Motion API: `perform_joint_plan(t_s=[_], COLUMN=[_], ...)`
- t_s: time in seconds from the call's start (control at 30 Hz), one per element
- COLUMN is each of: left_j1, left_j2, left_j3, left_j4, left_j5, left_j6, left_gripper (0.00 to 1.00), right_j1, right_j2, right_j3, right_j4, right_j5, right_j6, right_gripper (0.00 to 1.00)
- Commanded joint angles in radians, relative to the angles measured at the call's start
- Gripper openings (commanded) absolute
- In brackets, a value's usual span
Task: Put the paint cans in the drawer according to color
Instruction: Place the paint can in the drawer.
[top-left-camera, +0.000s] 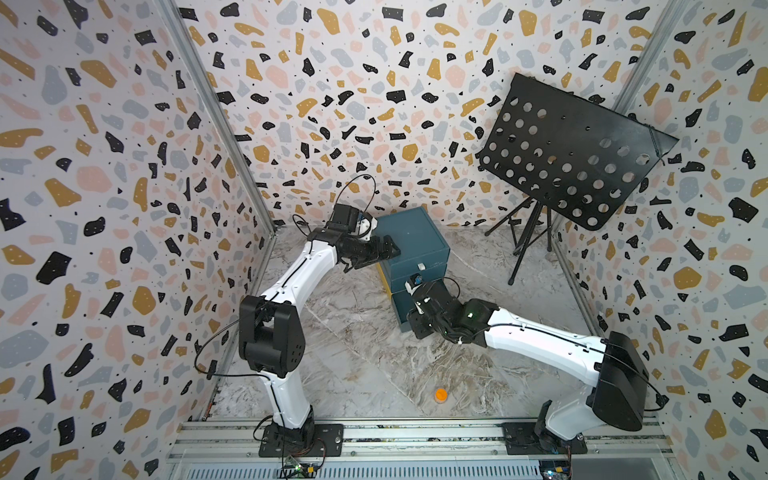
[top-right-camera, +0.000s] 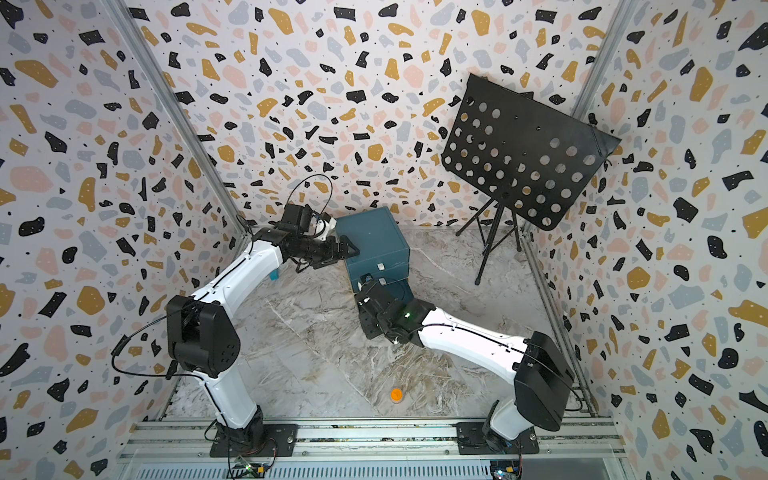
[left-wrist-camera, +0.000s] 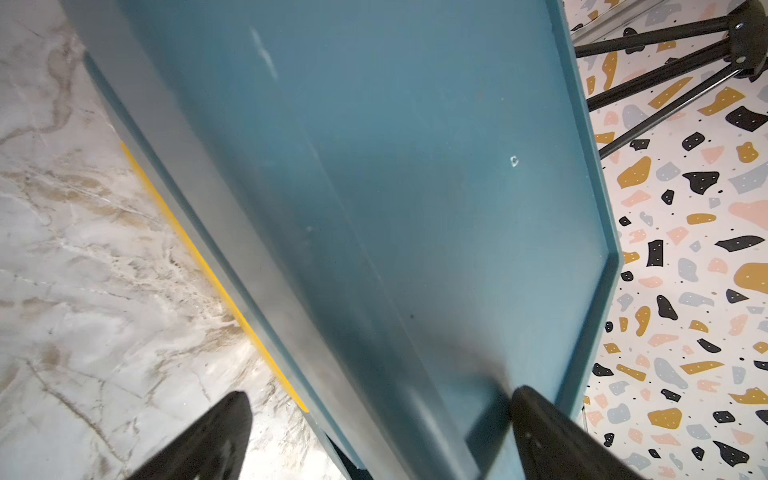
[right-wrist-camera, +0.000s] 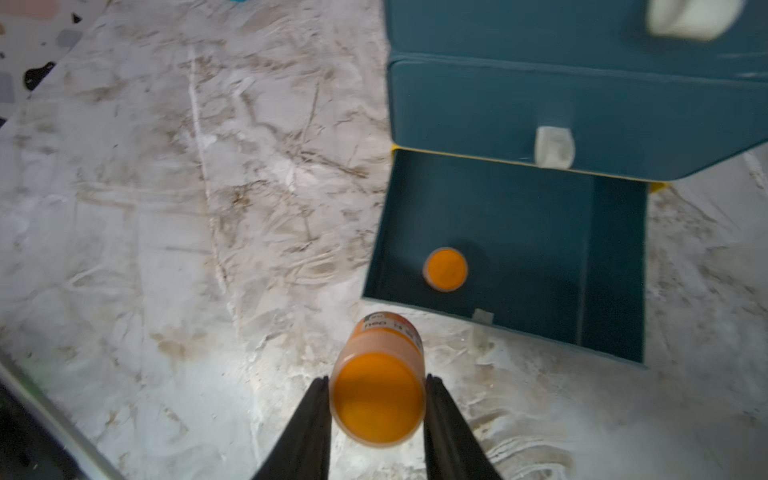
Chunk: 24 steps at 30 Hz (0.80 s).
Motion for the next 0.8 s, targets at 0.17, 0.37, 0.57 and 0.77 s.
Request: perform_joint_plan(t_s=[0.17,0.37,0.57,0.77], left_j1=[-0.005,-0.006,-0.006,-0.005], left_j2=[0.036,0.037,0.036,0.038], left_j3=[0.001,0.001,0.002,0.003], left_j4=[-0.08,-0.079,-0.08,-0.079], left_j5=[-0.044,-0.043,-0.043,-0.041], left_j6=[0.024,0.023,0.023,0.023], left_gripper=[1.0,1.0,1.0,1.0], right_j1=[-0.126,-0.155,-0.155,-0.155], right_j2=[0.062,0.138,0.205,0.208], right_j3=[0.002,0.033,0.055,0.011], right_j4=[0.081,0.122,0.124,0.146], right_j5=[-0.063,-0.084,-0.095,-0.131], right_j6=[0.049,0.049,0.054,0.065], right_gripper=[0.16,0.15,0.15,0.39])
